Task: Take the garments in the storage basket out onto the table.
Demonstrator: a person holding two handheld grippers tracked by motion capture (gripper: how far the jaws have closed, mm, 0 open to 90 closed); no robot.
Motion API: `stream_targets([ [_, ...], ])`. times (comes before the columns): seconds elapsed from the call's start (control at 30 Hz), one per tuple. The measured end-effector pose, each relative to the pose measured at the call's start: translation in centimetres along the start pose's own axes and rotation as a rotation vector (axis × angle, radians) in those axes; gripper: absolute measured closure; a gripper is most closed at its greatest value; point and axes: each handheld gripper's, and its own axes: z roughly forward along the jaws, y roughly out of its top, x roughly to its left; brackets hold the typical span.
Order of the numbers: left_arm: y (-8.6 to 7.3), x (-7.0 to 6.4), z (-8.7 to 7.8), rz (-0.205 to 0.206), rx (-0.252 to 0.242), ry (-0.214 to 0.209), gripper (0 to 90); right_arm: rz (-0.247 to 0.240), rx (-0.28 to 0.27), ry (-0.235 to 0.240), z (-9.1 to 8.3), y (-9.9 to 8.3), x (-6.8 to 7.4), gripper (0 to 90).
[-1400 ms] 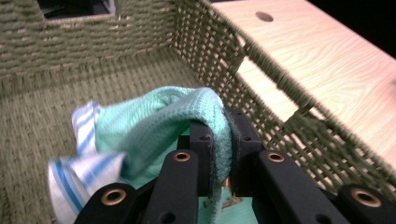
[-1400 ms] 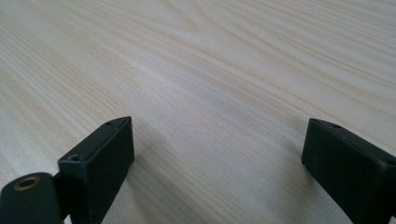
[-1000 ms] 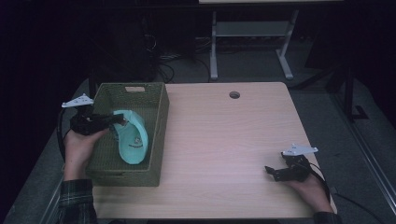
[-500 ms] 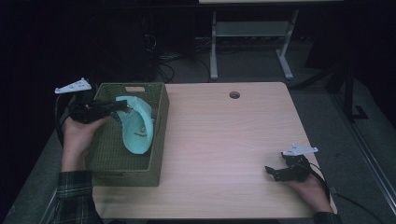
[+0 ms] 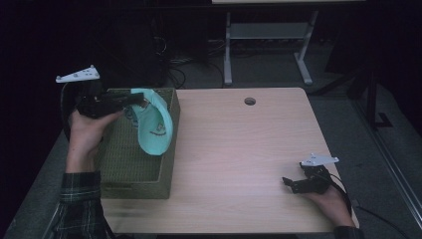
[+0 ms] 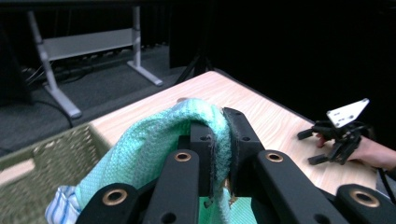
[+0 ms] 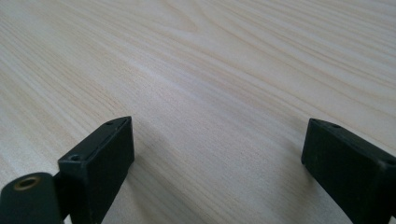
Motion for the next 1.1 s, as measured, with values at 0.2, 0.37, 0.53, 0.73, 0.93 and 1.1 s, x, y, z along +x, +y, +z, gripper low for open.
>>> stream_targets([
  [0.2, 2.0, -1.7, 0.7, 0.044, -0.005, -0.031, 82.4, 0.0, 0.0, 0.0, 0.0, 0.0, 0.0, 8.9],
  [0.37, 2.8, -2.8, 1.8, 0.068, -0.003, -0.059, 82.4, -0.001, 0.0, 0.0, 0.0, 0.0, 0.0, 8.9],
  [0.53, 3.1, -4.0, 3.5, 0.088, 0.014, -0.092, 82.4, -0.003, 0.0, -0.001, 0.0, 0.0, 0.0, 8.9],
  [0.73, 3.0, -5.2, 5.5, 0.105, 0.034, -0.13, 82.4, -0.002, 0.0, -0.001, 0.0, 0.0, 0.0, 8.9],
  [0.93, 2.7, -6.2, 7.6, 0.119, 0.057, -0.171, 82.3, -0.001, 0.0, -0.002, 0.0, 0.0, 0.0, 8.9],
  [1.1, 2.4, -6.9, 9.0, 0.131, 0.074, -0.199, 82.3, 0.002, 0.002, 0.0, 0.0, 0.0, 0.0, 8.9],
])
